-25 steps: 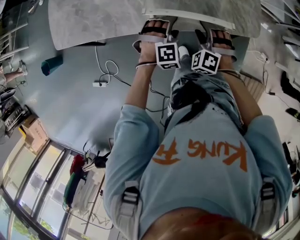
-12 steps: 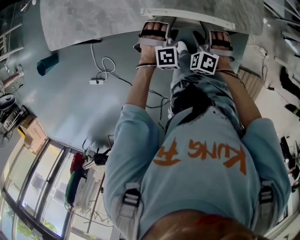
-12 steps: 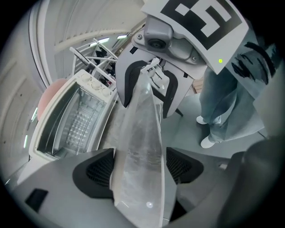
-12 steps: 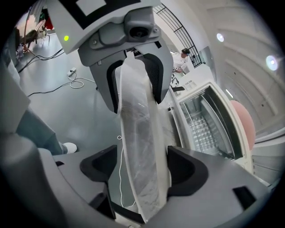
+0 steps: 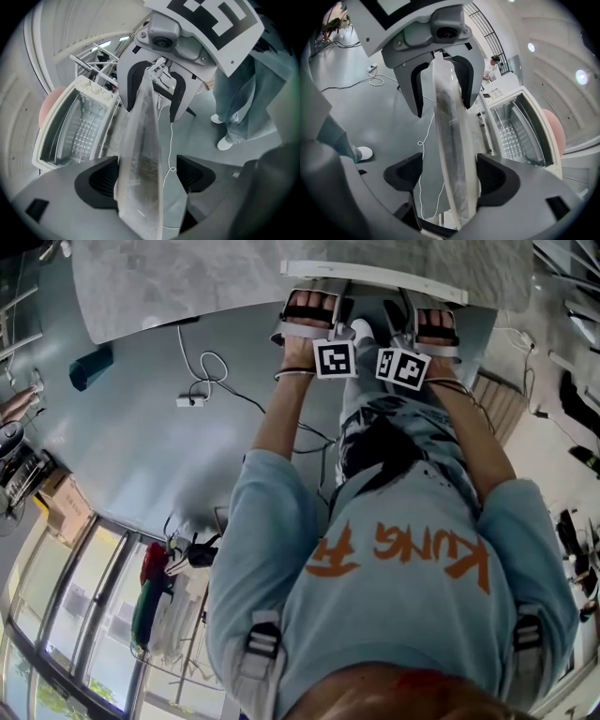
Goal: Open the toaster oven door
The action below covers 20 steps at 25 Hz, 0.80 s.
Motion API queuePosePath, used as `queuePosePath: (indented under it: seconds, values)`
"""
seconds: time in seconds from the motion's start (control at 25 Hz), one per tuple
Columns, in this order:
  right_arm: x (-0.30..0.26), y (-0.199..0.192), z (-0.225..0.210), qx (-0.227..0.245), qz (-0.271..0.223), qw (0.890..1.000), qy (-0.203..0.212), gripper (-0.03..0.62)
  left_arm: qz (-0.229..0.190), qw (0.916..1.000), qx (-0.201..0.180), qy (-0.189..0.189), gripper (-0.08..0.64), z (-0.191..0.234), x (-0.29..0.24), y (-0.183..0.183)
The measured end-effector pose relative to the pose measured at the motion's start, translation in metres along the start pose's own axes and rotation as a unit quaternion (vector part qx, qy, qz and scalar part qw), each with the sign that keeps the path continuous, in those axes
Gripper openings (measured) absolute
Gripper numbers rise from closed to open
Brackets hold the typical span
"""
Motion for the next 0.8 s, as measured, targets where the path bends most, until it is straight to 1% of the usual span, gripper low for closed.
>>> queuePosePath:
  seconds: [0.16, 0.36, 0.44, 0.56, 0.68, 0.72, 0.8]
  values:
    - [-0.003, -0.002, 0.006, 0.005, 0.005, 1.0, -0.015, 0.35, 0.005, 0.9999, -0.002, 0.016, 0.373, -0.006, -0.004, 0.002]
    - [-0.01, -0.004, 0.015, 0.012, 0.007, 0.999, -0.038, 0.354, 0.015, 0.9985, -0.007, 0.051, 0.374, -0.014, -0.012, 0.004]
    - [-0.013, -0.005, 0.016, 0.013, 0.009, 0.999, -0.048, 0.328, 0.017, 0.9981, -0.006, 0.058, 0.374, -0.016, -0.015, 0.005]
    - [-0.013, -0.005, 0.016, 0.014, 0.008, 0.998, -0.055, 0.328, 0.022, 0.9978, 0.0, 0.063, 0.374, -0.016, -0.015, 0.006]
    - [-0.012, -0.003, 0.016, 0.012, 0.01, 0.998, -0.053, 0.327, 0.025, 0.9979, 0.008, 0.059, 0.374, -0.018, -0.015, 0.004]
    - [-0.01, -0.002, 0.014, 0.01, 0.011, 0.998, -0.055, 0.322, 0.026, 0.9981, 0.009, 0.056, 0.374, -0.019, -0.015, 0.005]
    - [-0.003, -0.003, 0.01, -0.001, 0.014, 0.998, -0.057, 0.285, 0.028, 0.9983, 0.013, 0.05, 0.374, -0.02, -0.012, 0.007]
Point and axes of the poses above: the fingertips, and each gripper's own axes: x backward along the fingers, z to its left, y out of its top, the point moved 9 cm from there along x, backward along the fingers, and after that the axes turned 1 degree about y, right-handed, at the moved point
